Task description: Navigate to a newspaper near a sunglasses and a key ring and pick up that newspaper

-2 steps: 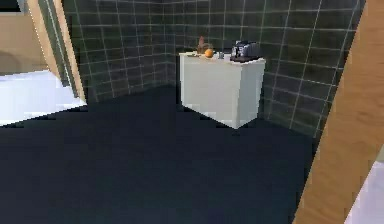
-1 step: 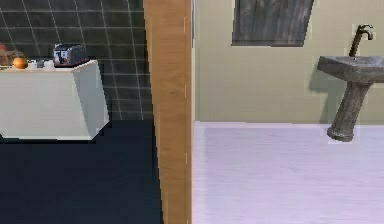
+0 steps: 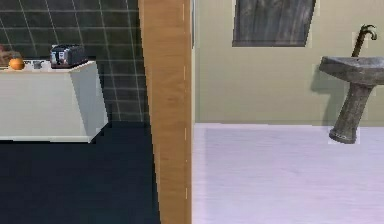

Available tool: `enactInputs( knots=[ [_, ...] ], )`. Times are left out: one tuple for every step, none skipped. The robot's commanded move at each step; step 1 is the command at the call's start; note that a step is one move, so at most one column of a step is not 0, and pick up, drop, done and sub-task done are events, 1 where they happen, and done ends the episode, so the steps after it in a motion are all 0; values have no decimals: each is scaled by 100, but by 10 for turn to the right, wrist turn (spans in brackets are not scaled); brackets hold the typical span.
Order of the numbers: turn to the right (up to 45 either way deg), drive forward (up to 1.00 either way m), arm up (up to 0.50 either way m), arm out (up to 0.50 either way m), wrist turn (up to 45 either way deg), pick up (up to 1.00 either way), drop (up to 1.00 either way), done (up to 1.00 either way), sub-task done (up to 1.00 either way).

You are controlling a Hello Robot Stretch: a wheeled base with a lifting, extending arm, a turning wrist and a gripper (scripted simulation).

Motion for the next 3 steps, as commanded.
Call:
enactInputs(
  knots=[
    [-450,0,0,0,0,0,0,0,0],
    [-390,0,0,0,0,0,0,0,0],
    [-30,0,0,0,0,0,0,0,0]
  ],
)
